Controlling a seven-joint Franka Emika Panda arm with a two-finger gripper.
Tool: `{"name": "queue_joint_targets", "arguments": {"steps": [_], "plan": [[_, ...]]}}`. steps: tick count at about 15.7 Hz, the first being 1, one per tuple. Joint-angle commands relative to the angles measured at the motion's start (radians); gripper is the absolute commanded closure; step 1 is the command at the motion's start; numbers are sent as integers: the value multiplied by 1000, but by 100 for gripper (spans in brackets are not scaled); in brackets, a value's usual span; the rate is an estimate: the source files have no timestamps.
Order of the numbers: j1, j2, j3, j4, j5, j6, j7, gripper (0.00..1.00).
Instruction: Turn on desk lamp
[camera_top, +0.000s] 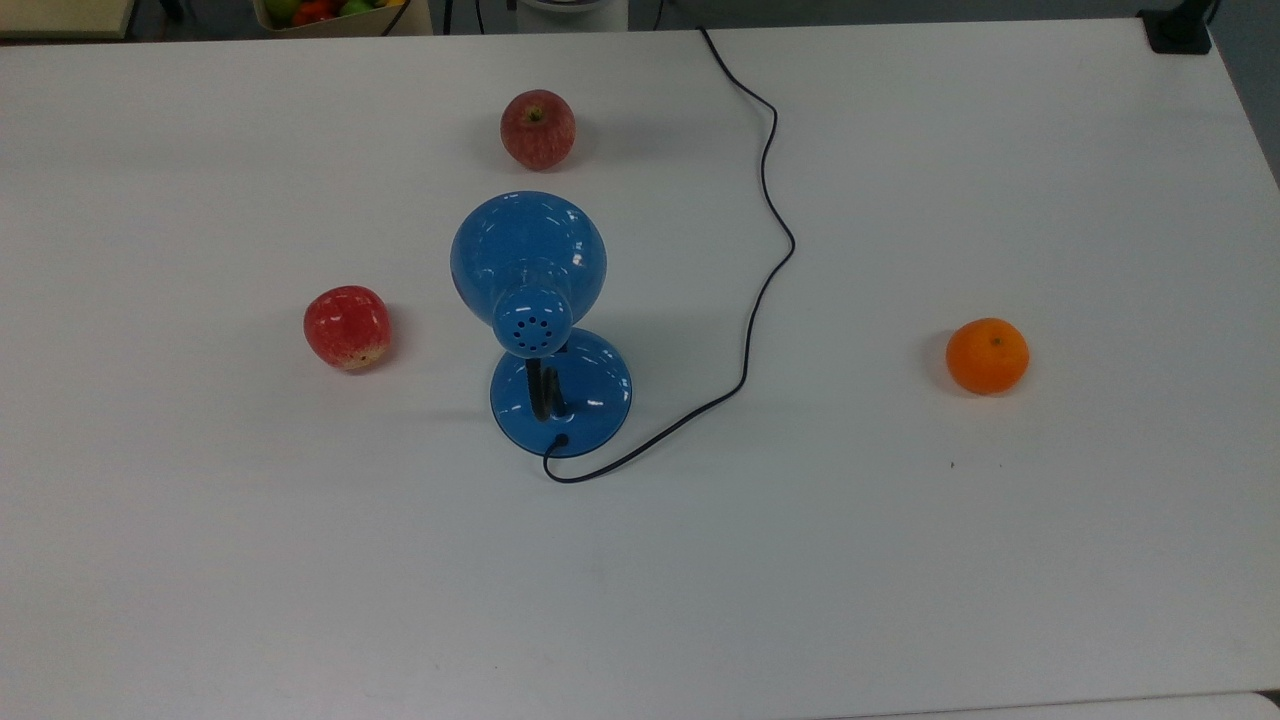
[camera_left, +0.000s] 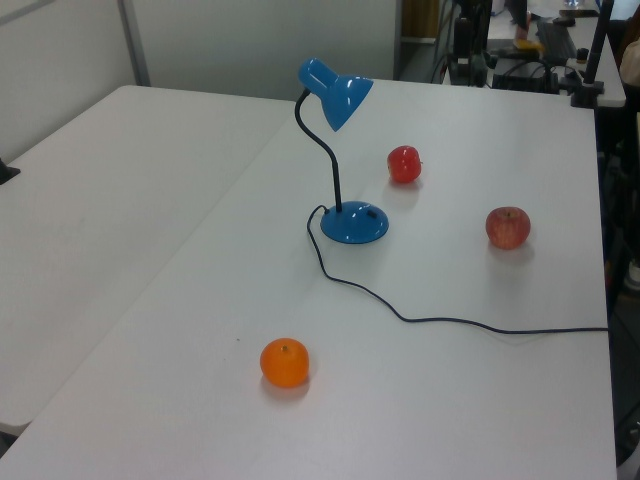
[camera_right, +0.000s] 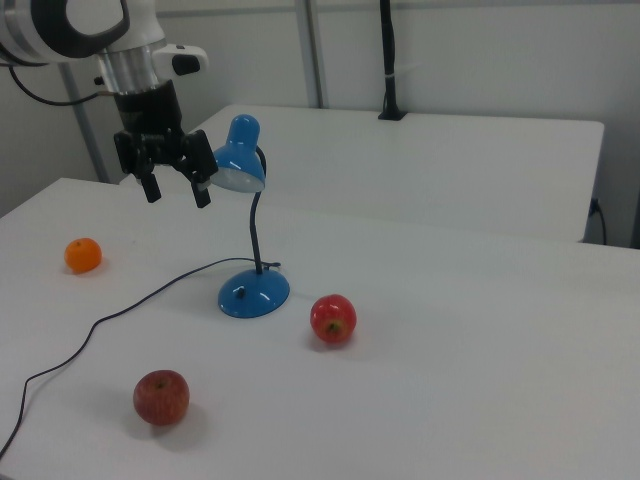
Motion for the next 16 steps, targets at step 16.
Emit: {"name": "queue_joint_targets", "arguments": {"steps": [16], "plan": [[1, 1, -6, -6, 13, 16, -54, 0]]}}
